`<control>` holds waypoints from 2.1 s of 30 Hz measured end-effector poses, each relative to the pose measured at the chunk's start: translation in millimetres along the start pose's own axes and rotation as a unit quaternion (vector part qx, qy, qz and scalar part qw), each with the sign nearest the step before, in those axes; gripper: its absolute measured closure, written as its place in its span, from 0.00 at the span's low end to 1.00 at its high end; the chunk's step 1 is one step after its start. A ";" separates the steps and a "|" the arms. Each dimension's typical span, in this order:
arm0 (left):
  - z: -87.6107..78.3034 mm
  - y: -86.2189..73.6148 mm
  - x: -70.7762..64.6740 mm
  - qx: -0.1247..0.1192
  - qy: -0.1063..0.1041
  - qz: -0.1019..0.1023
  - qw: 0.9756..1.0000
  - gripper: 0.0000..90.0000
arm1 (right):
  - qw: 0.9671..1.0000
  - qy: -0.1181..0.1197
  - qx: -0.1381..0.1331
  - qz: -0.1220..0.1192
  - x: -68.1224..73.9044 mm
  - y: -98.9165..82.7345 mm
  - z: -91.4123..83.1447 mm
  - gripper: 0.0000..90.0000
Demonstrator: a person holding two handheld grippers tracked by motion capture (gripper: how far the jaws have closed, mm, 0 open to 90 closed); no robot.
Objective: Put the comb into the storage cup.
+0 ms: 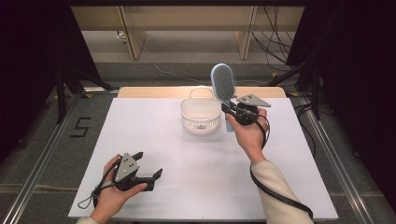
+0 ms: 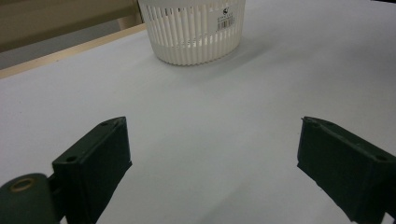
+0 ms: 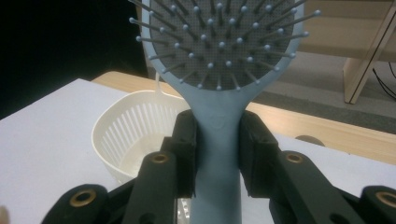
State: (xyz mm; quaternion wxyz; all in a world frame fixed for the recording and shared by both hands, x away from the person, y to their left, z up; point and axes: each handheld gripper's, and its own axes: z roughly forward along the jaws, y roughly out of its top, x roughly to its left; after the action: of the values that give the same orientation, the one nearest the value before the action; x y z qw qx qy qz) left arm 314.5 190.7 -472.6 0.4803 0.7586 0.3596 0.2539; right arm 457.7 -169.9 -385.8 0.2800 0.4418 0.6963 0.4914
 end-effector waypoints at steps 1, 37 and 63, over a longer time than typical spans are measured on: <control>0.0 0.0 0.0 0.000 0.000 0.000 1.000 0.10 | 1.000 0.000 0.000 -0.001 0.0 0.6 -0.1 0.78; 0.2 0.0 0.0 0.000 -0.001 -0.001 1.000 0.10 | 1.000 -0.006 -0.010 -0.019 1.7 9.5 6.0 0.78; 0.4 0.0 0.0 0.000 -0.002 0.000 1.000 0.10 | 1.000 -0.008 -0.016 -0.019 2.8 16.3 12.6 0.78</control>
State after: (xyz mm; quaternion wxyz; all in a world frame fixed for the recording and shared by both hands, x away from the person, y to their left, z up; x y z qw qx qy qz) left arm 314.7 190.5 -472.7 0.4809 0.7590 0.3590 0.2526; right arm 472.4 -159.8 -375.0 0.3015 0.4279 0.6944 0.4937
